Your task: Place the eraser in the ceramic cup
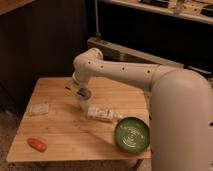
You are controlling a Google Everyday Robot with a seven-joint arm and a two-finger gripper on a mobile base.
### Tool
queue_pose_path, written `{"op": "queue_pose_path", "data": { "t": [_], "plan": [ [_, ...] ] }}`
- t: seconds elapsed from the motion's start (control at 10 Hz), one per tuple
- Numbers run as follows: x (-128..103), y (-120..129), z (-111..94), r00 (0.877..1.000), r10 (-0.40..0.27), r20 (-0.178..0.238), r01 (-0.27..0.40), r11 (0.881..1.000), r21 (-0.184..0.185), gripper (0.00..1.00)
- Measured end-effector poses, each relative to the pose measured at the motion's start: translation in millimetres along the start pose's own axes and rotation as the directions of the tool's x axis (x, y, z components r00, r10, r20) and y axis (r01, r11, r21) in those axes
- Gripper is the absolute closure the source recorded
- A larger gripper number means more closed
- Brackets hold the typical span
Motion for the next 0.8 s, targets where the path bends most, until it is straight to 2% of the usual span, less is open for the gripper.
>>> {"op": "queue_pose_path", "data": {
  "t": [0.4, 0.5, 0.7, 0.8],
  "plan": [
    [-3.3, -2.9, 3.2, 1.000, 0.001, 0.001, -0.001, 1.000, 0.000, 0.58],
    [-3.8, -2.7, 3.7, 1.000, 0.002, 0.000, -0.002, 1.000, 0.000, 0.53],
    [-5.3, -3.5, 8.2, 1.000, -0.001, 0.000, 0.001, 1.000, 0.002, 0.36],
    [-6.5, -3.8, 9.2, 1.000, 0.000, 0.001, 0.000, 1.000, 0.002, 0.35]
  ]
}}
